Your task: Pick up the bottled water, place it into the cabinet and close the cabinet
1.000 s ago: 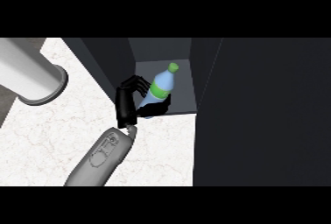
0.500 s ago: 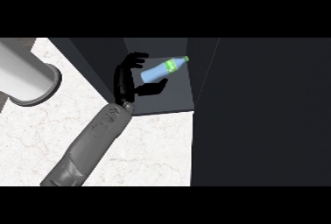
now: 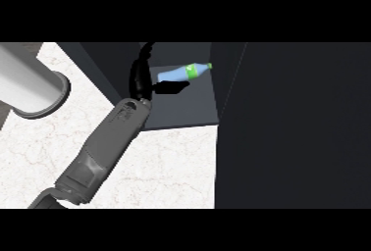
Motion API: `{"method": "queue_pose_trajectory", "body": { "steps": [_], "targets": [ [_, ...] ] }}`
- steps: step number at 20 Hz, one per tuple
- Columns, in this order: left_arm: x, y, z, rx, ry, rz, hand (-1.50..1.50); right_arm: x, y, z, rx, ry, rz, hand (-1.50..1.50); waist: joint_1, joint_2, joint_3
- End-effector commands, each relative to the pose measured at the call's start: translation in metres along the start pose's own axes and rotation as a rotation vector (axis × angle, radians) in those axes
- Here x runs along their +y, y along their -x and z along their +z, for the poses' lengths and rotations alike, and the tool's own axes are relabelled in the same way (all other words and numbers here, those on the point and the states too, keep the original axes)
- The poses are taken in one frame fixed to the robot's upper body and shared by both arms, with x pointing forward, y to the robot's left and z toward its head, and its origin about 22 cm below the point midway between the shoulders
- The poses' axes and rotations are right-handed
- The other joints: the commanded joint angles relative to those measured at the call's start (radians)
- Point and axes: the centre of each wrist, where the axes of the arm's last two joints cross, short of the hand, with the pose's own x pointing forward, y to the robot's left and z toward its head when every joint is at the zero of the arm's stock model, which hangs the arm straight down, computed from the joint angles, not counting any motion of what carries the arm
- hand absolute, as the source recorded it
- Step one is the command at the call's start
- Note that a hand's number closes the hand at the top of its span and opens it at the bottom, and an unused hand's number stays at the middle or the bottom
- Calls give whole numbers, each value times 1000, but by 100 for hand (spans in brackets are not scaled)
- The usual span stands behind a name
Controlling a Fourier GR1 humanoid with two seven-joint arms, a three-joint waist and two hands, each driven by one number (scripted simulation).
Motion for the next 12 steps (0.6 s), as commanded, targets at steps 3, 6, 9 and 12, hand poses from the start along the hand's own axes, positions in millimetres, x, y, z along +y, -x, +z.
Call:
{"method": "queue_pose_trajectory", "body": {
  "steps": [3,6,9,12],
  "targets": [
    [38,12,-30,-22,-30,29,-150,2,-13,10,-6,13,2,-150,2,14,-9],
    [28,-2,-30,-82,26,152,-150,-4,-1,3,-17,13,3,-150,22,11,-8],
    [19,5,-21,-131,29,244,-150,0,-12,7,-21,4,15,-150,22,9,-8],
    [22,3,-24,-162,84,340,-150,9,-3,12,-10,48,7,-150,43,-1,-7]
  ]
}}
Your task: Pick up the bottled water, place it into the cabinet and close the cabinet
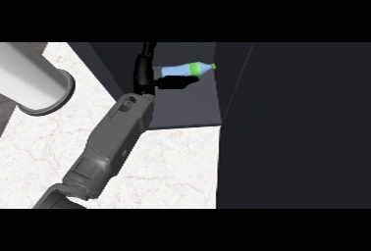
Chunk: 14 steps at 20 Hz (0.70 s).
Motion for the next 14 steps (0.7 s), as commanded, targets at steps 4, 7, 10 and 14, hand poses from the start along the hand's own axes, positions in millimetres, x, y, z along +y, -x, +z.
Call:
{"method": "queue_pose_trajectory", "body": {
  "steps": [4,7,10,14],
  "targets": [
    [32,13,-6,-98,40,116,-150,-15,1,12,-11,12,9,-150,33,0,-5],
    [24,28,16,-103,77,143,-150,1,-10,23,19,25,15,-150,49,-9,-5],
    [29,16,9,-116,102,192,-150,5,-16,10,-4,46,9,-150,63,-13,-5],
    [26,13,16,-119,113,241,-150,7,-7,9,14,59,17,-150,74,-16,-5]
  ]
}}
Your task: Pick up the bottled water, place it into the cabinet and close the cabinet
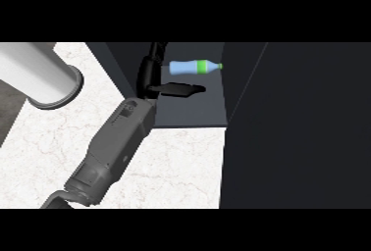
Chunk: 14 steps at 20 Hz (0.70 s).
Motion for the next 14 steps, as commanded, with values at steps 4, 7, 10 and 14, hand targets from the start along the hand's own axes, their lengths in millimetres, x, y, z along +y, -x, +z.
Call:
{"method": "queue_pose_trajectory", "body": {
  "steps": [4,7,10,14],
  "targets": [
    [34,8,42,8,-12,90,-150,3,-5,2,-3,5,-3,-150,46,-18,-3],
    [31,10,62,21,9,131,-150,9,-7,0,15,7,1,-150,47,-16,-4],
    [25,-10,71,22,19,186,-150,4,2,5,9,15,7,-150,54,-19,-3],
    [21,-39,89,12,-3,238,-150,8,-3,9,12,26,-17,-150,53,-19,-3]
  ]
}}
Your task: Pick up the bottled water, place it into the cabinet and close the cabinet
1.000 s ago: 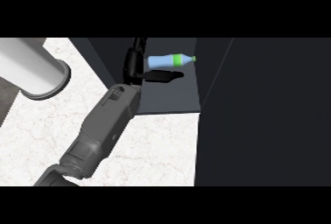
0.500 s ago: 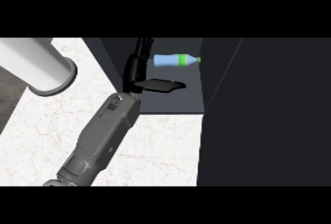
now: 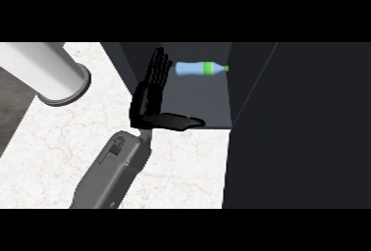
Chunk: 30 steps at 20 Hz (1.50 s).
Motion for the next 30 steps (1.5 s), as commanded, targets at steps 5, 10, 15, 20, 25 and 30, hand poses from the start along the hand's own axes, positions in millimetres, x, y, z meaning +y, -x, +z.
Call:
{"method": "queue_pose_trajectory", "body": {
  "steps": [5,10,15,20,25,30],
  "targets": [
    [10,-53,76,-48,-66,60,-150,10,6,-11,-5,-20,14,-150,7,1,-3],
    [1,-75,123,-10,-52,105,-150,15,12,1,4,-61,55,-150,-12,3,-3],
    [10,-112,147,-44,-16,132,-150,12,-12,-3,89,-243,125,150,-3,4,-4],
    [32,-121,194,-62,-74,86,-150,26,-26,2,134,-401,175,150,5,2,-5],
    [54,-140,204,-102,-99,67,-150,50,-20,-6,121,-522,145,150,1,5,-5],
    [65,-169,223,-95,-128,82,-150,78,-36,-5,81,-541,187,150,6,0,-6]
  ]
}}
